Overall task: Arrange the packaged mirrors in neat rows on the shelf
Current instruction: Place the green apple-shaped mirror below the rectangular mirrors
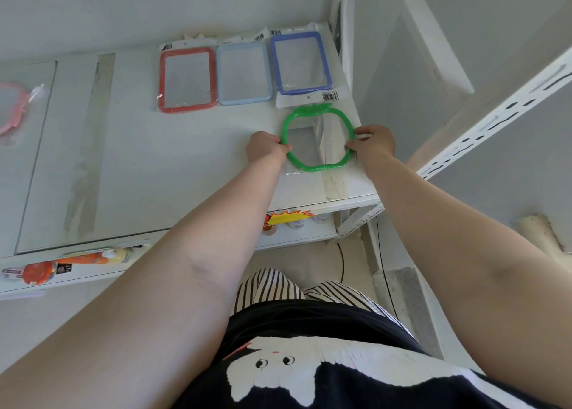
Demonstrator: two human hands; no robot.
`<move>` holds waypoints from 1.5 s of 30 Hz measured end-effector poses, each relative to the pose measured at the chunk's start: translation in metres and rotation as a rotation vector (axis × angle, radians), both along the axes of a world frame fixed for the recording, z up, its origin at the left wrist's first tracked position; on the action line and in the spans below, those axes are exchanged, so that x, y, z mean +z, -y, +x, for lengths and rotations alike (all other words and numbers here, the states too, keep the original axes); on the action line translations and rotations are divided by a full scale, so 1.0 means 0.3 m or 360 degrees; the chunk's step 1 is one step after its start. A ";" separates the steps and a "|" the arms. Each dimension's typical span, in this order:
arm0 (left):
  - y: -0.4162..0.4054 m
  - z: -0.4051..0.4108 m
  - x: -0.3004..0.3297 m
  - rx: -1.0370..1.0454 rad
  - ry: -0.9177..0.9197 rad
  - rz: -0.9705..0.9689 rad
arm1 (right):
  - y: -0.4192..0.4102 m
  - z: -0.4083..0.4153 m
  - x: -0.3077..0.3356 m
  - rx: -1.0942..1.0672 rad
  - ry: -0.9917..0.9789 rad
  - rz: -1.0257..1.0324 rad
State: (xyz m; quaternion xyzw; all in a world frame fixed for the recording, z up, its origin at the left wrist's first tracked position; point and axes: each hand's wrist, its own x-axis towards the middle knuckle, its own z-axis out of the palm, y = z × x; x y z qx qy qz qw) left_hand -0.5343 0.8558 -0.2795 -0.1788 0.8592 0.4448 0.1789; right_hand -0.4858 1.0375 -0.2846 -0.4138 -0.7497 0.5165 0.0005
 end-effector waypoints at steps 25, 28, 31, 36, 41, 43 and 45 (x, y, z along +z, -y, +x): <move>0.010 0.074 0.033 -0.0348 -0.0149 -0.0126 | 0.047 0.043 0.067 0.0152 0.0215 0.0240; 0.011 0.069 0.032 -0.0321 -0.0151 -0.0083 | 0.045 0.035 0.069 0.0166 0.0194 0.0221; 0.011 0.072 0.031 -0.0286 -0.0162 -0.0058 | 0.045 0.029 0.071 0.0179 0.0173 0.0197; 0.004 0.075 0.015 -0.0212 -0.0195 -0.0033 | 0.039 0.033 0.052 0.0153 0.0159 0.0167; -0.002 0.070 -0.012 -0.0113 -0.0183 0.0016 | 0.034 0.037 0.034 0.0133 0.0144 0.0134; -0.003 0.070 -0.020 -0.0109 -0.0204 0.0015 | 0.034 0.039 0.028 0.0126 0.0139 0.0132; -0.002 0.070 -0.025 -0.0118 -0.0211 0.0007 | 0.033 0.038 0.024 0.0127 0.0132 0.0137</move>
